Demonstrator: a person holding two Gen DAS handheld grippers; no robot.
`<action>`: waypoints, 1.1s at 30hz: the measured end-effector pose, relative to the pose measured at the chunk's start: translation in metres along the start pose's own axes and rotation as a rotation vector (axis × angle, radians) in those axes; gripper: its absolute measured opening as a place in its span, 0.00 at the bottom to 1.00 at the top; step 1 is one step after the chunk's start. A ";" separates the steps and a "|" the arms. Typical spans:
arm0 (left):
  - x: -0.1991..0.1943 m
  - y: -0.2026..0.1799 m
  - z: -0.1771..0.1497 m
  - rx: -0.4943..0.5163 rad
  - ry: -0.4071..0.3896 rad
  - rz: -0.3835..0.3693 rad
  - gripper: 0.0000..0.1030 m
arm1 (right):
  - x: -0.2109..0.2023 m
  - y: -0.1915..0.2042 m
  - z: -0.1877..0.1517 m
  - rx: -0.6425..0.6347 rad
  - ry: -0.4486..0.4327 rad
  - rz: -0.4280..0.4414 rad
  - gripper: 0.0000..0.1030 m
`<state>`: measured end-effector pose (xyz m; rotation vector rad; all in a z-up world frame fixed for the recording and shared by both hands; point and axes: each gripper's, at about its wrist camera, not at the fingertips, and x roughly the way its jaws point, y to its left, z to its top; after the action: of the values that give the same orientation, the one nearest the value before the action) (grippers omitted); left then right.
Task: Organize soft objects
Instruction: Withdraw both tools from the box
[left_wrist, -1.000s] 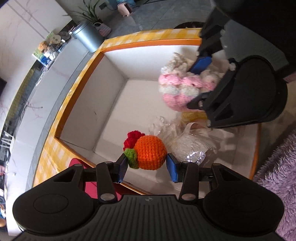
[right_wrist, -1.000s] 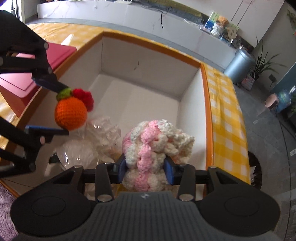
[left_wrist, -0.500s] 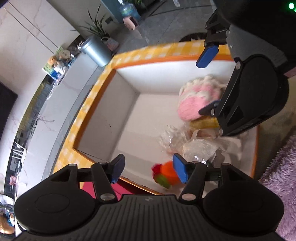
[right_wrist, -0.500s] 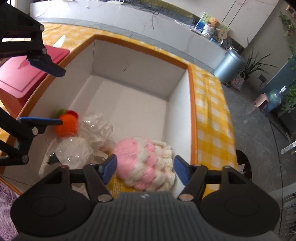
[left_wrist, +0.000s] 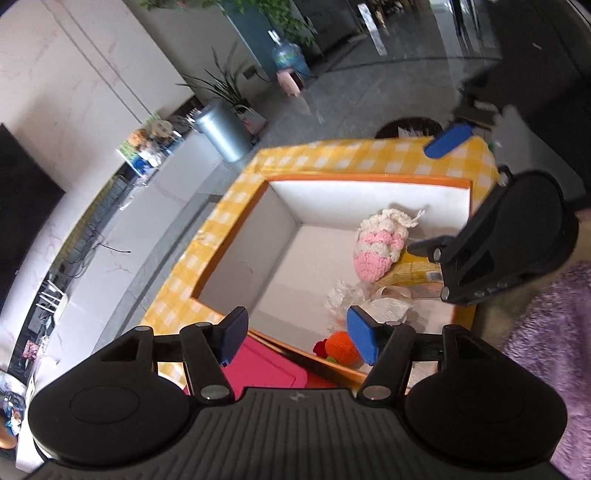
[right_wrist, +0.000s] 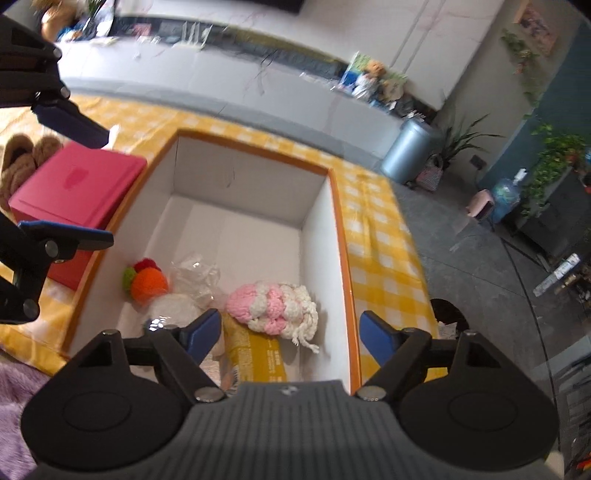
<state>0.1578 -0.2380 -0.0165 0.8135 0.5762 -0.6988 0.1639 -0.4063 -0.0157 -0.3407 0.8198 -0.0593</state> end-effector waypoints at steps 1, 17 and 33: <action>-0.007 0.000 -0.002 -0.014 -0.010 0.003 0.71 | -0.009 0.001 -0.004 0.021 -0.021 0.000 0.79; -0.084 -0.006 -0.090 -0.310 -0.040 0.092 0.71 | -0.075 0.077 -0.066 0.342 -0.144 0.074 0.83; -0.112 0.021 -0.196 -0.597 0.044 0.196 0.71 | -0.085 0.152 -0.072 0.294 -0.173 0.128 0.85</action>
<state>0.0639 -0.0325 -0.0396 0.3200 0.6884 -0.2984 0.0414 -0.2672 -0.0504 -0.0152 0.6485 -0.0293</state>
